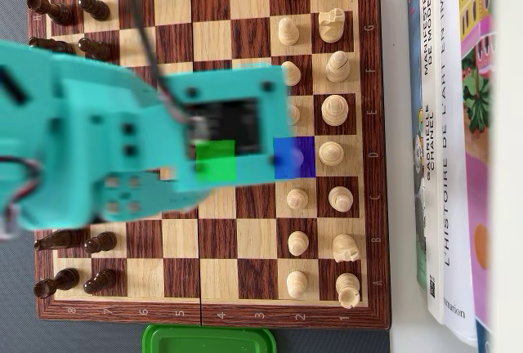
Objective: Play chess
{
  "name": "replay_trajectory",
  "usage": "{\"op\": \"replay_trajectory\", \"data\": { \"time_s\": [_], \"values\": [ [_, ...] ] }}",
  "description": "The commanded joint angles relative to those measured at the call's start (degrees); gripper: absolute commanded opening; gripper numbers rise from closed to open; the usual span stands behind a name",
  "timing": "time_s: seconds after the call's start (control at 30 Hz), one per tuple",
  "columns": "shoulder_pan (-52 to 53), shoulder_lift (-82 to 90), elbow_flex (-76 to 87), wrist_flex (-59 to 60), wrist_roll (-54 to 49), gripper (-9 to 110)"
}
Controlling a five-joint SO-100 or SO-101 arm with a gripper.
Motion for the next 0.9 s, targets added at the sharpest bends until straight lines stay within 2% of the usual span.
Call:
{"op": "replay_trajectory", "data": {
  "time_s": [0.0, 0.53, 0.87],
  "values": [
    [0.4, -3.5, -6.2, 0.3, 0.3, 18],
    [0.4, -23.5, -21.2, 3.7, -0.2, 17],
    [-0.2, -28.5, -25.0, 4.1, 0.3, 17]
  ]
}}
